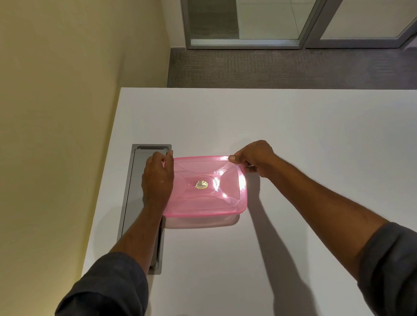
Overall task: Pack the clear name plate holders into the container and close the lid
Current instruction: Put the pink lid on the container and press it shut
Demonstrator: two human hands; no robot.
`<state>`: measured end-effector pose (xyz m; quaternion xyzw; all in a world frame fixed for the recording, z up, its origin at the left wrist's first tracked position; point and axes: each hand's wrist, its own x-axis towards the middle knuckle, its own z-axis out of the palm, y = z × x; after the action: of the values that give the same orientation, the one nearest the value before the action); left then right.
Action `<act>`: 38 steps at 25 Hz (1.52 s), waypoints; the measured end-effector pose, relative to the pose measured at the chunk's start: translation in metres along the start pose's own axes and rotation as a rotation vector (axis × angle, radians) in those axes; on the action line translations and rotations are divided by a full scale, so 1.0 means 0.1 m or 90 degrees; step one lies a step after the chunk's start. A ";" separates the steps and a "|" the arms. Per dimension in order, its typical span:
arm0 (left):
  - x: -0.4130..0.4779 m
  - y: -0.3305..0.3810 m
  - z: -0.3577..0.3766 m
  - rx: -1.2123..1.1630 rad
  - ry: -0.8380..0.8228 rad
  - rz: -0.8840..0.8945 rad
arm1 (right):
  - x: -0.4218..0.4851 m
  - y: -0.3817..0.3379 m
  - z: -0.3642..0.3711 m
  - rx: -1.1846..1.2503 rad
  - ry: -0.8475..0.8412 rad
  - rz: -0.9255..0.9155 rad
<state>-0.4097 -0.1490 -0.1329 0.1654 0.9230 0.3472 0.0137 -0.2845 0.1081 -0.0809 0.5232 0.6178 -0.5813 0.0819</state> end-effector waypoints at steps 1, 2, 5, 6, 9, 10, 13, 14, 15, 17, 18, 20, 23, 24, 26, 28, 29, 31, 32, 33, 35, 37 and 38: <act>0.00 0.01 -0.02 0.004 0.001 -0.002 | -0.03 0.06 0.02 -0.001 0.011 -0.026; -0.01 0.04 -0.03 0.009 0.000 -0.015 | -0.08 0.14 0.05 -0.008 0.031 -0.064; -0.11 0.09 -0.10 0.039 0.007 -0.148 | -0.33 0.44 0.24 -0.067 0.129 -0.104; -0.18 0.10 -0.10 0.053 0.013 -0.203 | -0.40 0.54 0.33 -0.087 0.170 -0.062; -0.43 0.13 -0.09 0.073 0.007 -0.312 | -0.54 0.77 0.59 -0.106 0.271 0.036; -0.49 0.14 -0.08 0.066 0.003 -0.332 | -0.58 0.82 0.66 -0.105 0.296 0.038; -0.55 0.16 -0.09 0.062 -0.004 -0.374 | -0.63 0.90 0.74 -0.121 0.347 0.007; -0.55 0.16 -0.10 0.067 -0.004 -0.377 | -0.62 0.91 0.74 -0.127 0.354 0.001; -0.55 0.17 -0.11 0.070 -0.002 -0.375 | -0.62 0.91 0.75 -0.130 0.358 -0.002; -0.55 0.18 -0.11 0.067 0.003 -0.370 | -0.60 0.93 0.76 -0.125 0.371 -0.010; -0.54 0.18 -0.10 0.065 0.009 -0.371 | -0.58 0.94 0.77 -0.122 0.380 -0.016; -0.54 0.19 -0.10 0.072 0.021 -0.375 | -0.55 0.96 0.78 -0.126 0.387 -0.022; -0.54 0.23 -0.13 0.067 0.011 -0.378 | -0.57 0.94 0.77 -0.138 0.378 -0.018; -0.54 0.24 -0.14 0.062 0.000 -0.381 | -0.58 0.93 0.76 -0.141 0.370 -0.014; -0.53 0.23 -0.16 0.065 -0.018 -0.381 | -0.59 0.92 0.72 -0.151 0.346 0.002; -0.46 0.18 -0.19 0.074 -0.011 -0.363 | -0.57 0.87 0.65 -0.174 0.333 -0.007; -0.39 0.17 -0.21 0.077 -0.002 -0.343 | -0.55 0.82 0.59 -0.186 0.341 -0.031; -0.16 0.18 -0.23 0.082 0.010 -0.284 | -0.46 0.66 0.47 -0.203 0.352 -0.116; -0.04 0.21 -0.22 0.087 0.007 -0.252 | -0.40 0.55 0.43 -0.213 0.341 -0.169; 0.09 0.25 -0.20 0.093 -0.002 -0.224 | -0.33 0.44 0.40 -0.230 0.321 -0.219; 0.26 0.32 -0.12 0.117 -0.025 -0.177 | -0.20 0.24 0.42 -0.289 0.272 -0.286; 0.33 0.34 -0.02 0.156 -0.048 -0.144 | -0.07 0.14 0.46 -0.363 0.229 -0.307; 0.35 0.31 0.02 0.166 -0.058 -0.141 | 0.00 0.12 0.48 -0.392 0.204 -0.300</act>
<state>-0.4332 -0.1144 -0.1115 0.0789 0.9712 0.2132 0.0721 -0.2995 0.0666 -0.1035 0.4025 0.8704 -0.2836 0.0022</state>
